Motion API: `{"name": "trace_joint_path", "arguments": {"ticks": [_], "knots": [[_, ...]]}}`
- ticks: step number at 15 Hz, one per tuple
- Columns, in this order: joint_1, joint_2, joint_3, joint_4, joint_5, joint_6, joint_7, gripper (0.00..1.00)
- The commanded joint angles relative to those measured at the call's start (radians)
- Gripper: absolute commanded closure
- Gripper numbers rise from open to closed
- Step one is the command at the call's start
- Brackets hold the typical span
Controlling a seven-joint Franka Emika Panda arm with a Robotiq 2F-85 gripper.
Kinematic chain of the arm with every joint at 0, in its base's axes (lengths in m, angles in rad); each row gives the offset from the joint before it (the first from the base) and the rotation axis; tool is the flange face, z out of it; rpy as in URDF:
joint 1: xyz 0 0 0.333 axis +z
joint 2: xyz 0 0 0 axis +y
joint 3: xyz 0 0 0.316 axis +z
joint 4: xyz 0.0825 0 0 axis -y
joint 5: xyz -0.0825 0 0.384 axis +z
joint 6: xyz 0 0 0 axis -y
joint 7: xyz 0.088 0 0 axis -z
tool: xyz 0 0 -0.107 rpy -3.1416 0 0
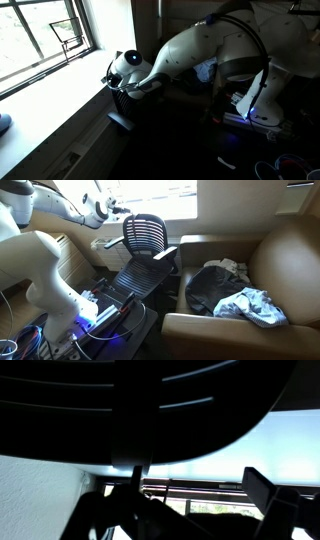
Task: Put the belt on the black chair on the brown chair
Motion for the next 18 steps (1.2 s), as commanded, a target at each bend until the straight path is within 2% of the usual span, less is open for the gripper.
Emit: {"name": "trace_joint_path", "arguments": {"ticks": [1,3,9,12,13,14,16,18], "knots": [[-0.005,-0.028,0.006,-0.034,-0.052,0.020,-0.023,0.00],[0.001,-0.050,-0.005,-0.068,-0.087,0.032,-0.065,0.00],[-0.018,-0.264,0.076,-0.222,-0.193,0.018,-0.214,0.00],[-0.007,-0.343,0.083,-0.314,-0.240,0.021,-0.252,0.00],[0.026,-0.331,0.038,-0.339,-0.254,0.043,-0.252,0.00],[0.000,-0.269,0.053,-0.253,-0.227,0.026,-0.202,0.00],[0.011,-0.296,0.043,-0.292,-0.241,0.028,-0.218,0.00],[0.040,-0.250,0.010,-0.298,-0.243,0.014,-0.210,0.00]]}}
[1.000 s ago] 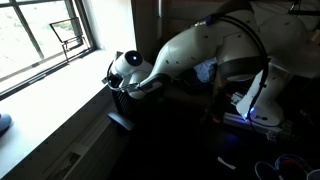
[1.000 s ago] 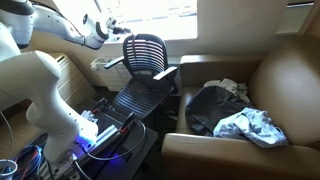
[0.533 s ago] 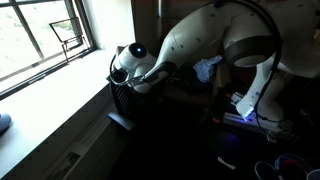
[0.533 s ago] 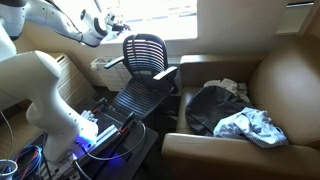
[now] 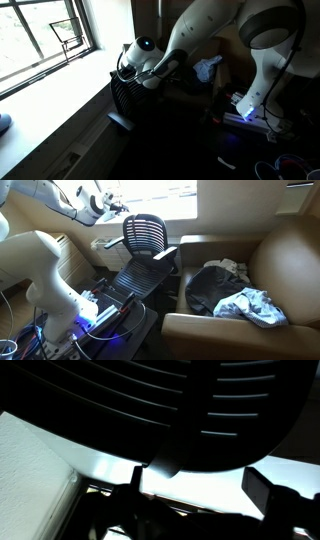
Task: Put the belt on the black chair on the brown chair
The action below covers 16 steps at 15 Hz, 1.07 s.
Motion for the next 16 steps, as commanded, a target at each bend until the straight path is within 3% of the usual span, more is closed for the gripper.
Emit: {"name": "trace_joint_path", "arguments": {"ticks": [1,3,4,6,11,14,16], "knots": [[0.028,0.075,-0.040,-0.005,-0.017,-0.016,0.016,0.00],[0.019,0.132,-0.035,-0.003,-0.004,-0.010,0.037,0.00],[0.005,0.070,-0.013,-0.005,-0.013,-0.013,0.017,0.00],[0.006,0.120,-0.017,-0.004,-0.006,-0.009,0.032,0.00],[0.038,0.243,-0.016,0.106,0.189,0.087,0.232,0.00],[0.032,0.291,-0.006,0.174,0.260,0.108,0.259,0.00],[0.048,0.255,-0.005,0.135,0.251,0.083,0.224,0.00]]}}
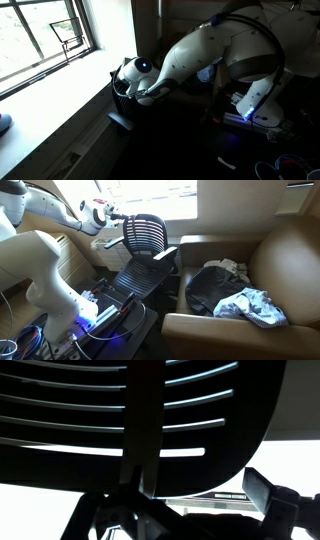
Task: Put the belt on the black chair on the brown chair
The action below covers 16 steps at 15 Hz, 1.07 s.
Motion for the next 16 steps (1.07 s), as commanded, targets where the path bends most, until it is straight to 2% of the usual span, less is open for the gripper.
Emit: {"name": "trace_joint_path", "arguments": {"ticks": [1,3,8,9,10,13,14,16], "knots": [[-0.001,0.001,0.004,0.000,0.018,0.002,-0.019,0.00],[-0.002,0.000,0.003,0.000,0.018,0.002,-0.019,0.00],[0.097,0.077,-0.132,-0.065,-0.006,-0.070,-0.056,0.00],[0.105,0.084,-0.140,-0.073,-0.008,-0.077,-0.051,0.00],[0.061,0.055,-0.097,-0.045,-0.006,-0.047,-0.041,0.00],[0.086,0.081,-0.121,-0.060,-0.007,-0.053,-0.041,0.00],[0.097,0.109,-0.140,-0.048,0.010,-0.061,-0.016,0.00],[0.101,0.272,-0.204,0.058,0.047,-0.184,0.087,0.00]]}}
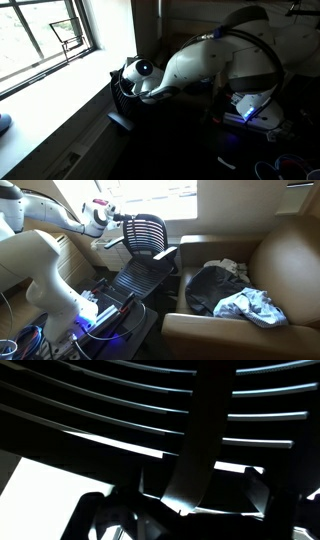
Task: Put the belt on the black chair on the brown chair
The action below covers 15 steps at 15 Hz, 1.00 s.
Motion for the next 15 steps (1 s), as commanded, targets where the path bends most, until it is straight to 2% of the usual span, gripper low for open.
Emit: {"name": "trace_joint_path", "arguments": {"ticks": [1,3,4,5,6,11,12,15], "knots": [[-0.021,0.221,-0.076,0.161,0.041,-0.163,0.164,0.00],[-0.077,0.293,-0.086,0.267,-0.002,-0.257,0.279,0.00],[-0.101,0.310,-0.079,0.305,-0.022,-0.263,0.326,0.00],[-0.135,0.308,-0.052,0.352,-0.029,-0.253,0.365,0.25],[-0.132,0.317,-0.060,0.365,-0.040,-0.254,0.401,0.26],[-0.137,0.292,-0.040,0.407,-0.137,-0.292,0.486,0.62],[-0.137,0.285,-0.043,0.410,-0.159,-0.302,0.499,0.72],[-0.153,0.255,-0.052,0.413,-0.207,-0.291,0.509,0.91]]}}
